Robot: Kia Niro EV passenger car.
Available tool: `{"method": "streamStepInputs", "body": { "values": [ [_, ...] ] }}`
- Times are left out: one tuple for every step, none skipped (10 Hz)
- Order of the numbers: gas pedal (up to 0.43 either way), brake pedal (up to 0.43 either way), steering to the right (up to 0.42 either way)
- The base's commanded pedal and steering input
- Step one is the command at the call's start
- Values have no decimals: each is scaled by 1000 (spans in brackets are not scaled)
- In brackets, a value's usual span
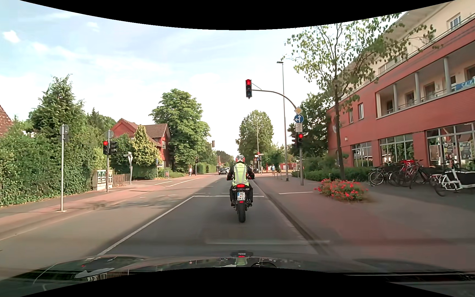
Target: Follow the waypoints while adhering to traffic rules and regulations
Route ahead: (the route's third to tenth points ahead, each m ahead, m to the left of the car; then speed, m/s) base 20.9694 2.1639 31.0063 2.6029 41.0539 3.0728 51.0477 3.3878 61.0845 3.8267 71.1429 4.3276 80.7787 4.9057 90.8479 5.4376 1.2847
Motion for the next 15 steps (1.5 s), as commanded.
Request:
{"method": "streamStepInputs", "body": {
  "values": [
    [0, 146, -17],
    [0, 146, -18],
    [0, 146, -24],
    [0, 146, -25],
    [0, 140, -24],
    [0, 134, -23],
    [0, 134, -18],
    [0, 128, -13],
    [0, 122, -12],
    [0, 122, -11],
    [0, 116, -11],
    [0, 116, -11],
    [0, 116, -11],
    [0, 116, -11],
    [0, 122, -11]
  ]
}}
